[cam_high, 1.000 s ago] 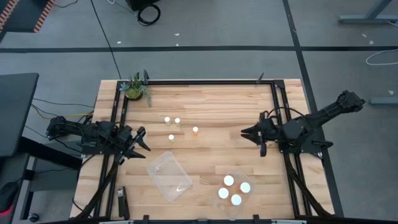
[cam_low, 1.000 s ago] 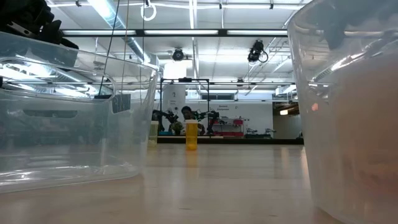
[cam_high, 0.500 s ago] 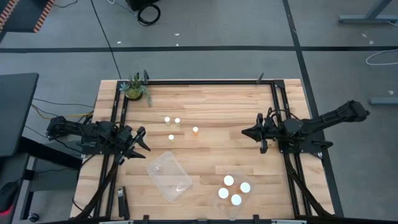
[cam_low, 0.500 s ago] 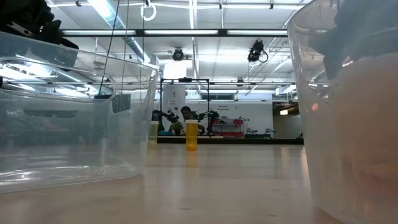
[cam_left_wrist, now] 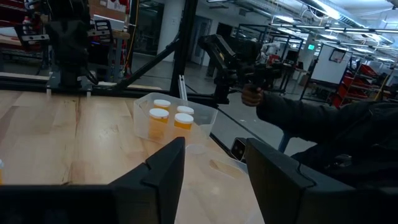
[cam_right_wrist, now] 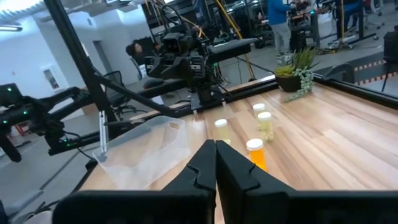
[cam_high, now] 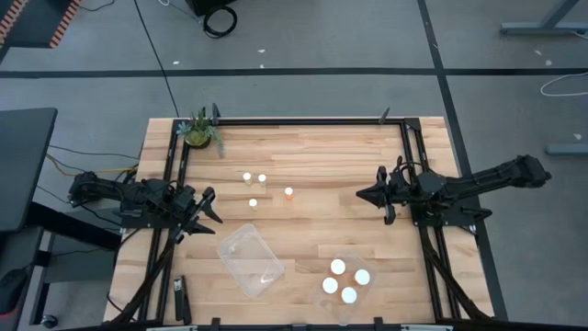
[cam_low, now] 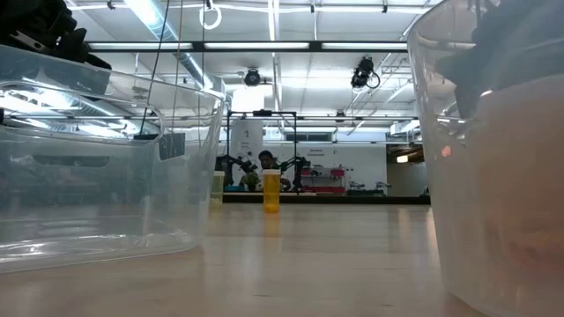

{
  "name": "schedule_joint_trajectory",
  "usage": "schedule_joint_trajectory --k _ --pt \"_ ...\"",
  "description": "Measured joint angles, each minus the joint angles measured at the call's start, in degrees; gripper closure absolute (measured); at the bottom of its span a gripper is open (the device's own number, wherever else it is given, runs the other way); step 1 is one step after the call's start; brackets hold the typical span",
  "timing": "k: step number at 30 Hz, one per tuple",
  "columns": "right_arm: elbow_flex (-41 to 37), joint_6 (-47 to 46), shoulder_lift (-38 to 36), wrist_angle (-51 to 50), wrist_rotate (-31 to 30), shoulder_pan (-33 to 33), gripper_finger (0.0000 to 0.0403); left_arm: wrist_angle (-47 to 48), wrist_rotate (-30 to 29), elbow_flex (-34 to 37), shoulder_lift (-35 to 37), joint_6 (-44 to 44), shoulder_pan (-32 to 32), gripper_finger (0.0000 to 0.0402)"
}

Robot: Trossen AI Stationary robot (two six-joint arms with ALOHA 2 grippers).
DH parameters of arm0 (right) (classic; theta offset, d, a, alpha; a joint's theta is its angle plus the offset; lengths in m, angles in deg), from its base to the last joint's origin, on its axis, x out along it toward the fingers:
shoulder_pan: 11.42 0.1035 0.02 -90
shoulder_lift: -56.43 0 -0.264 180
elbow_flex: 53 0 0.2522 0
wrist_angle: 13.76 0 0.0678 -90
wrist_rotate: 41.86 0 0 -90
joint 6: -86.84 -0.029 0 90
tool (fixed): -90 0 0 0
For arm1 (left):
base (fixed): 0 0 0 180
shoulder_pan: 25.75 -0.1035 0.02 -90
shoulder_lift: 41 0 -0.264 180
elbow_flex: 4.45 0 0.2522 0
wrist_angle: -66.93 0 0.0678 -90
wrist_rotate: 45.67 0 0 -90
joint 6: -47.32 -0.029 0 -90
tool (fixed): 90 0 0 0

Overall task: Pick and place medicine bottles into bin by pill shape (circle, oval)
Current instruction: Put the small yellow pill bottle into the left transparent bin

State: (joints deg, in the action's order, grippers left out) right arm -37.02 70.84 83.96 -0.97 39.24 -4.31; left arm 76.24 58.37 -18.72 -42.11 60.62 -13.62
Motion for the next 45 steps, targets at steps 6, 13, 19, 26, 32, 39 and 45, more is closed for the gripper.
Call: schedule_joint_trajectory --k 6,13,19,26,32,39,45 --pt "0.00 2.01 0.00 -0.07 0.30 -0.36 0.0391 0.00 0.00 0.00 -0.01 0.00 -0.01 0.0221" --pt "0.00 5.13 0.06 -1.24 1.09 -0.16 0.0391 0.00 0.00 0.00 -0.01 0.00 0.00 0.0225" --pt "0.00 10.73 0.07 -2.53 1.19 -0.12 0.0391 0.00 0.00 0.00 0.00 0.00 -0.01 0.0221" --pt "0.00 14.14 0.07 -2.69 -0.13 -0.12 0.0391 0.02 0.00 0.00 -0.02 0.00 0.01 0.0224" --pt "0.00 14.97 -0.26 -3.83 -0.01 -0.10 0.0391 0.00 -0.02 0.00 -0.02 0.00 0.01 0.0221" --pt "0.00 21.78 -1.51 -3.65 -0.33 -0.17 0.0391 0.00 -0.01 0.00 0.00 0.00 0.00 0.0224" --pt "0.00 21.59 -1.31 -3.84 -0.48 -0.23 0.0391 0.00 0.00 0.00 0.00 0.00 0.00 0.0221"
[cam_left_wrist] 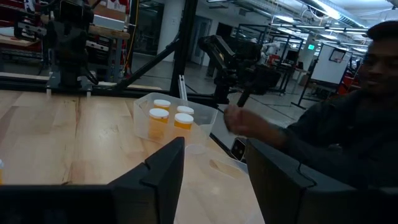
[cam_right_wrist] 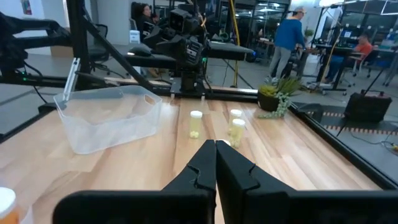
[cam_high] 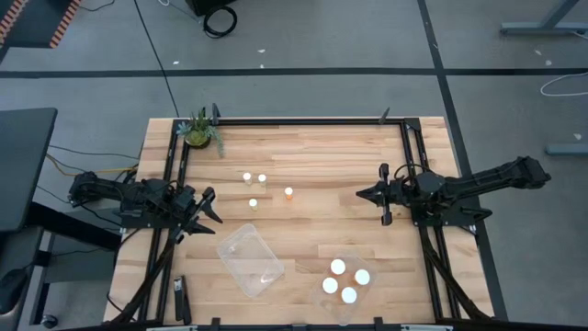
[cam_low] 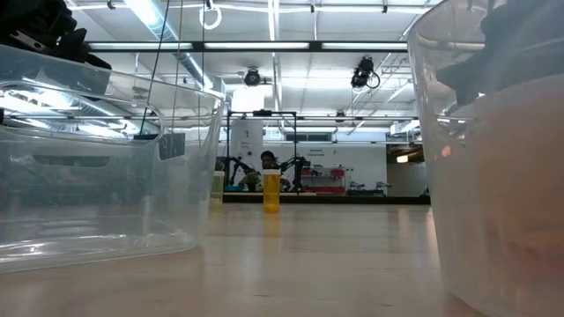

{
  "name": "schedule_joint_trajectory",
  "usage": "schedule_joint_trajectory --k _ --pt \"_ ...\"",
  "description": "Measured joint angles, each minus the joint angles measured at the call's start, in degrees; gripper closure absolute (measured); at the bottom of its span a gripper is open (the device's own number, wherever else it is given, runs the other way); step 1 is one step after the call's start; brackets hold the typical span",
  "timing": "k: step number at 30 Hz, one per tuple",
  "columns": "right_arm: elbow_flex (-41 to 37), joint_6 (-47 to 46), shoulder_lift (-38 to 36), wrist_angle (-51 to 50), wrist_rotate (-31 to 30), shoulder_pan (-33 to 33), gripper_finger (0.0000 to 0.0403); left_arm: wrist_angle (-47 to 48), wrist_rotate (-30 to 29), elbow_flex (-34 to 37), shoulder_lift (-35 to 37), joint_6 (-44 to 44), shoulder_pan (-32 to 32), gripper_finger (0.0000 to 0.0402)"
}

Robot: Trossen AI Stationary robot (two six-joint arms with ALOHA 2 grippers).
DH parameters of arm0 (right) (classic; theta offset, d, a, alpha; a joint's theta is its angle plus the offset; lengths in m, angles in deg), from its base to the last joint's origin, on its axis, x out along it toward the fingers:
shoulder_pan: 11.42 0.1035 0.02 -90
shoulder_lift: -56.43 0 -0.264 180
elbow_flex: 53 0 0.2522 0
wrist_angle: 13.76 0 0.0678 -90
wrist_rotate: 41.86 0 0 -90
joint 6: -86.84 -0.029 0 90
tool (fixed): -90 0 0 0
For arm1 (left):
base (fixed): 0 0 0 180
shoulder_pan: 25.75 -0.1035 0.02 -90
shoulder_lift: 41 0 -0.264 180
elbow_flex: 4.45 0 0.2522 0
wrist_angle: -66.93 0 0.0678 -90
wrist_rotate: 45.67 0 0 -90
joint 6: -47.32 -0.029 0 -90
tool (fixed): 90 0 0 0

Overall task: Pick and place medicine bottles into bin by pill shape (circle, oval)
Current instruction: Put the small yellow pill bottle into the left transparent bin

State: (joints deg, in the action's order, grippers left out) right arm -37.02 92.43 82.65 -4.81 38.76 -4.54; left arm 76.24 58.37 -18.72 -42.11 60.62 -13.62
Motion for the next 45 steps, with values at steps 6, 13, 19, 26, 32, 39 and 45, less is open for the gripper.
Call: schedule_joint_trajectory --k 6,13,19,26,32,39,45 --pt "0.00 -0.20 0.00 0.04 -0.04 0.00 0.0391 0.00 0.00 0.00 0.00 0.00 -0.01 0.0224" --pt "0.12 -2.40 0.00 0.43 -0.09 0.00 0.0391 0.00 -0.02 0.00 -0.01 0.00 0.00 0.0222" --pt "0.98 -2.60 -2.68 3.26 -3.99 0.00 0.0391 0.00 0.00 0.00 -0.02 0.00 0.01 0.0224" --pt "1.00 -0.92 -9.69 1.19 -3.82 0.00 0.0385 0.00 -0.02 0.00 -0.01 0.00 -0.01 0.0222" --pt "1.03 -0.66 -15.59 -2.57 -1.47 0.00 0.0384 0.00 -0.02 0.00 0.00 0.00 0.01 0.0223" --pt "1.01 -1.55 -19.55 -6.95 -1.33 0.00 0.0384 0.00 0.00 0.00 0.00 0.00 0.01 0.0223" --pt "-0.10 -4.04 -22.11 -6.85 -4.81 0.02 0.0384 0.00 0.00 0.00 0.00 0.00 0.00 0.0223"
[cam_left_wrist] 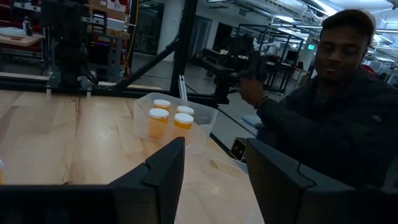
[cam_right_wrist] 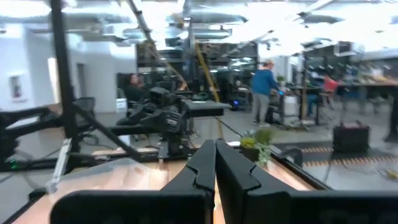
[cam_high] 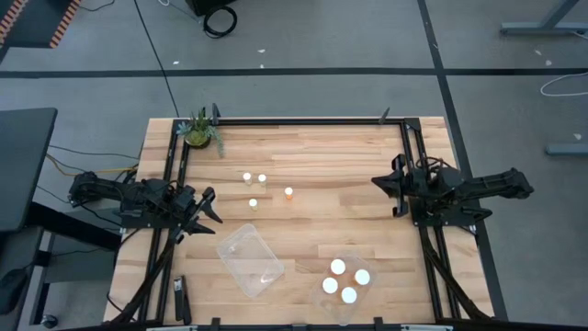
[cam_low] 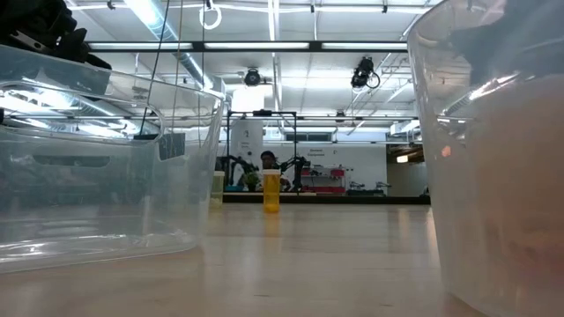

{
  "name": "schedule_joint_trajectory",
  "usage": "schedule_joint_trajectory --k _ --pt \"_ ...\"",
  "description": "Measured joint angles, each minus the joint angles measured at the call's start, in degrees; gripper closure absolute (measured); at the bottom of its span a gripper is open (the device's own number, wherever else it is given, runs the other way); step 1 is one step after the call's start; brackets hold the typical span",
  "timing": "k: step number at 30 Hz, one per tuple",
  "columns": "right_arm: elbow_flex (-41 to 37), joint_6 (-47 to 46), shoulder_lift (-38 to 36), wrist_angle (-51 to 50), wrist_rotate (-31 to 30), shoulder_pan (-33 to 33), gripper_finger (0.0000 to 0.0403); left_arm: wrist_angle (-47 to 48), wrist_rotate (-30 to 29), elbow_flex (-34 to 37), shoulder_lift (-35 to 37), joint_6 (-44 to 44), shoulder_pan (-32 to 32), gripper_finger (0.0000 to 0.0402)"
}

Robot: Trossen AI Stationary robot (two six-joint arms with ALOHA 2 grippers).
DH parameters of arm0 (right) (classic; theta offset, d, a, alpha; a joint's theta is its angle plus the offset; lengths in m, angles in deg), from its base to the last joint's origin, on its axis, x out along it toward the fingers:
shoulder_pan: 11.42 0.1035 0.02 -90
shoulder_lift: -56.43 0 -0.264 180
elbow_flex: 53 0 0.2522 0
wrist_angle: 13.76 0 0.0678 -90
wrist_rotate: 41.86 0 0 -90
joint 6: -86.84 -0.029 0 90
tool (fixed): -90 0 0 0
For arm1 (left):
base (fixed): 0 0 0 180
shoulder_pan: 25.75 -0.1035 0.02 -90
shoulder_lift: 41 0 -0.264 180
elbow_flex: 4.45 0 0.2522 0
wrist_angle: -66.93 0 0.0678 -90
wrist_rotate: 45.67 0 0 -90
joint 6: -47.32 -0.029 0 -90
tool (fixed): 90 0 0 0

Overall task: Pick and place medicine bottles into bin by pill shape (circle, oval)
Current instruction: Put the small yellow pill bottle into the left transparent bin

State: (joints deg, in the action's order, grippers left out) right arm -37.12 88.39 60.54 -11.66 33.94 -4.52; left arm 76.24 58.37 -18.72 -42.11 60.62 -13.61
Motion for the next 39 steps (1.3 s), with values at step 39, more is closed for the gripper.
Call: schedule_joint_trajectory --k 39 --pt "-1.72 -1.76 0.74 -6.40 -3.76 0.00 0.0383 0.00 -0.01 0.00 -0.01 0.01 0.00 0.0222"
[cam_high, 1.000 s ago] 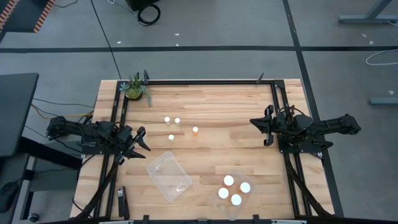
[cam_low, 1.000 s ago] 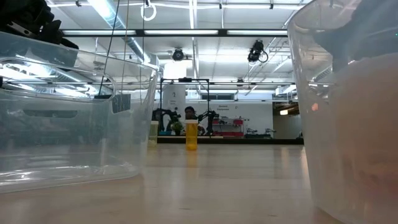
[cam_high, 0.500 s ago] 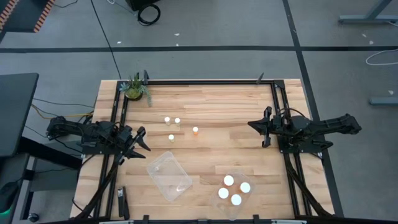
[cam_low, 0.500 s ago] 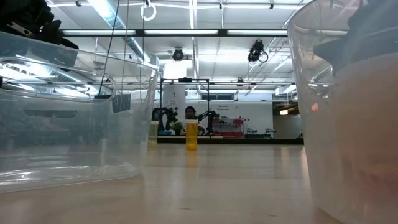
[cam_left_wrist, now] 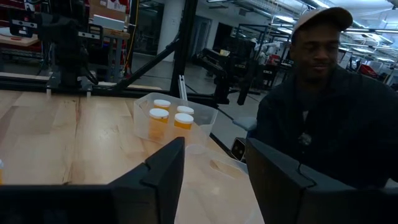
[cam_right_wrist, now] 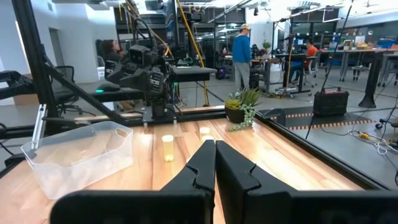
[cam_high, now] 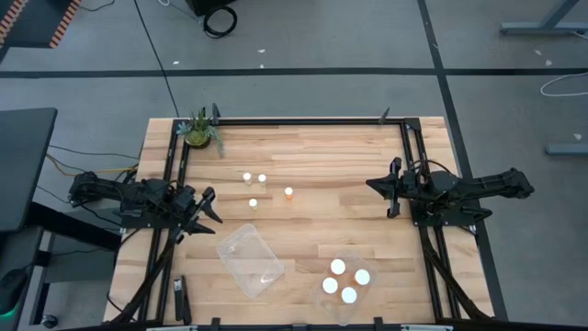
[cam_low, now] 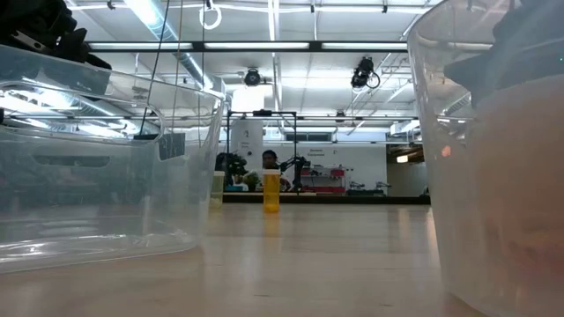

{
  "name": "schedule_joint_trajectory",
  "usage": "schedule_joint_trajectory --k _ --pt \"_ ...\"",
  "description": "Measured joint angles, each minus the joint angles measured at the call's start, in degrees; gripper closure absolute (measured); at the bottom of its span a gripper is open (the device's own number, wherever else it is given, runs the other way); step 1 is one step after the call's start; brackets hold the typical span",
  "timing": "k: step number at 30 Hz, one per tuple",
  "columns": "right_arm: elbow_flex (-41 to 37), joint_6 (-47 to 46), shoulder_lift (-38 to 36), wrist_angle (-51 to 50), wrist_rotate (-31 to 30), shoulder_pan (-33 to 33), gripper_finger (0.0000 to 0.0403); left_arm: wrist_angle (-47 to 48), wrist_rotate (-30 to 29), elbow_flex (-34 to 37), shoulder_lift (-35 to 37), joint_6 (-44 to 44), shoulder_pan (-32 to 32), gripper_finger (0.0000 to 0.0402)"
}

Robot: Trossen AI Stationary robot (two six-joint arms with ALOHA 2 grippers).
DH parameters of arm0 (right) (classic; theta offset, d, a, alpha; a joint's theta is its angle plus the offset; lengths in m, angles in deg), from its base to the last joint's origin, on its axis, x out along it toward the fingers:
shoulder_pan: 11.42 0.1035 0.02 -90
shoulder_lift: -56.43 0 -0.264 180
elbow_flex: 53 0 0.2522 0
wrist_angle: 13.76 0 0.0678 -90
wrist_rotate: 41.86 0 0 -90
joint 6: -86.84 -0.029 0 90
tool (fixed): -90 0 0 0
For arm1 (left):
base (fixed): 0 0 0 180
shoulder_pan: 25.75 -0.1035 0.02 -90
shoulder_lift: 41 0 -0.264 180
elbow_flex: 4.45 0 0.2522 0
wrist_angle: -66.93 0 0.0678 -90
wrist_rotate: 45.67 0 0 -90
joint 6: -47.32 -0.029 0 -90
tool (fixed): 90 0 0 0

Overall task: Pick and place medicine bottles into bin by pill shape (circle, oval)
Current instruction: Put the small yellow pill bottle into the left transparent bin

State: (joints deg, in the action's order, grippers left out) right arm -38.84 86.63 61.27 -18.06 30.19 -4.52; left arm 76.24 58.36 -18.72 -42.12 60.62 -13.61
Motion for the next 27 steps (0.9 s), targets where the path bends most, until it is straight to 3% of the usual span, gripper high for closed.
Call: schedule_joint_trajectory --k 6,12,27 --pt "0.00 0.00 0.02 0.02 0.00 0.00 0.0383 -6.82 -7.86 0.00 0.03 0.88 -0.06 0.0223" --pt "0.02 0.00 0.02 0.03 0.00 0.00 0.0383 -9.32 -14.59 0.00 0.01 -4.71 -0.08 0.0222" --pt "0.02 0.00 0.02 0.02 0.00 0.00 0.0383 -9.57 -14.87 0.00 0.01 -0.62 -0.04 0.0221"
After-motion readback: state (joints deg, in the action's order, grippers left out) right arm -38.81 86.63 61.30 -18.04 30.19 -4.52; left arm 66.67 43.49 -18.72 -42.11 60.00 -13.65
